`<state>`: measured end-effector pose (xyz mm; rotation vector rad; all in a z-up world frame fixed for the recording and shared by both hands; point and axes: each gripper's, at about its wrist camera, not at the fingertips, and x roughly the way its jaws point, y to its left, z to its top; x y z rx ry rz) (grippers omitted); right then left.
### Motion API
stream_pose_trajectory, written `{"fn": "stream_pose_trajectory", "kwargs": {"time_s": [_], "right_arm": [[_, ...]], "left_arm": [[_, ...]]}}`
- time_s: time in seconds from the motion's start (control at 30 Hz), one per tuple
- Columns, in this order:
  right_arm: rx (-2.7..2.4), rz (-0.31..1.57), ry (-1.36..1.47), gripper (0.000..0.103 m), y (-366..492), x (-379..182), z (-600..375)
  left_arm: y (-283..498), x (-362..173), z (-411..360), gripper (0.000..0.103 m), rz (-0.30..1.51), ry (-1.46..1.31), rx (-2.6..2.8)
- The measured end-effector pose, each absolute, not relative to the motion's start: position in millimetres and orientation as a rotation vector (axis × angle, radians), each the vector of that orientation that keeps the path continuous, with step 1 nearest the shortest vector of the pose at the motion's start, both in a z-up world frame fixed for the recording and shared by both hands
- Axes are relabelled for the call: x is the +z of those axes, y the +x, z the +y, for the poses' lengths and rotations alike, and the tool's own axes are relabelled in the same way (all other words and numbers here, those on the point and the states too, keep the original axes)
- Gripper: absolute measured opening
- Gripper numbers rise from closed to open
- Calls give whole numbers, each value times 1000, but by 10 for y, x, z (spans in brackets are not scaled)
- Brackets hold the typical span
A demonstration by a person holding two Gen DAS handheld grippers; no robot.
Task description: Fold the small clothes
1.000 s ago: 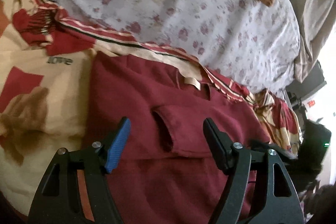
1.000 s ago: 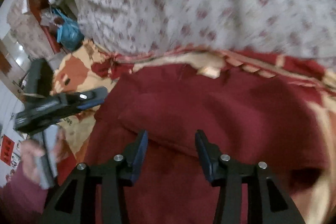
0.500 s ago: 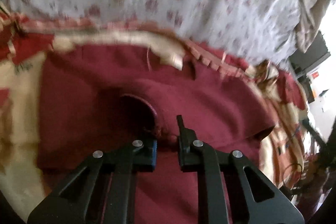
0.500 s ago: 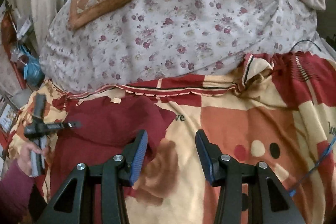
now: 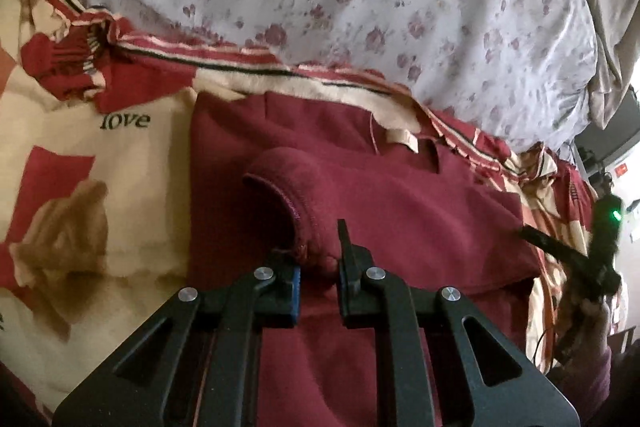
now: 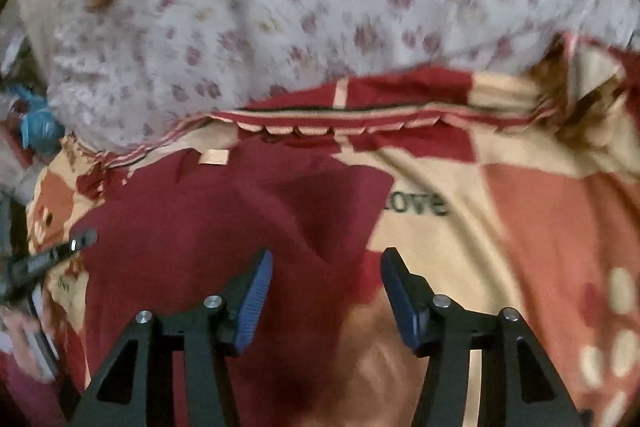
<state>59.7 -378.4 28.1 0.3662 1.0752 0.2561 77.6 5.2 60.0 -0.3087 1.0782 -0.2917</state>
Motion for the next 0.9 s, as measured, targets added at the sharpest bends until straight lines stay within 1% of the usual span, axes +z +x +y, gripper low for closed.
{"fn": "stream_pose_trajectory", "kwargs": {"time_s": [0.03,0.07,0.1,0.13,0.17,0.23,0.27,0.3,0.33,0.4,0.43,0.47,0.53,0.6,0.67,0.7,0.73,0.8,0.9], "right_arm": [[264,1098,402,50,676,194,-3784],[267,1105,432,34,745,134,-3809],[266,1091,451,23,787,127,-3851],[278,1069,495,22,818,142,-3924],[288,1046,560,17,829,162,-4027],[305,1041,594,17,855,155,-4106],[305,1067,585,21,882,110,-4098],[291,1088,589,30,906,56,-4095],[277,1098,615,33,930,-14,-4096],[297,1100,641,32,977,-75,-4060],[287,1095,613,26,997,-76,-4018],[272,1087,579,15,1015,-48,-4002],[252,1021,522,12,1035,104,-4038],[181,986,452,11,1091,121,-4080],[142,1048,414,11,1158,-32,-4057],[140,1050,410,11,1144,-45,-4062],[134,1040,405,12,1101,-4,-4086],[104,1018,385,20,929,205,-4120],[193,979,291,22,640,484,-3995]], "left_arm": [[768,603,55,12,1079,-303,-289],[760,615,65,12,1078,-299,-289],[753,627,78,12,1076,-298,-294],[743,633,105,12,1076,-297,-299],[739,630,123,12,1077,-296,-303],[733,601,144,12,1086,-292,-307],[732,592,142,12,1089,-289,-306],[728,579,148,12,1091,-289,-306],[725,563,152,12,1094,-293,-304],[725,541,162,12,1101,-303,-301],[726,538,171,12,1103,-308,-301],[728,539,175,12,1104,-313,-303],[728,547,164,13,1100,-318,-308],[743,495,92,13,1111,-307,-312],[756,461,32,13,1117,-283,-296],[754,458,9,13,1114,-271,-291],[750,465,0,13,1112,-267,-290],[752,490,23,13,1110,-274,-296],[763,490,51,13,1109,-286,-302]]}}
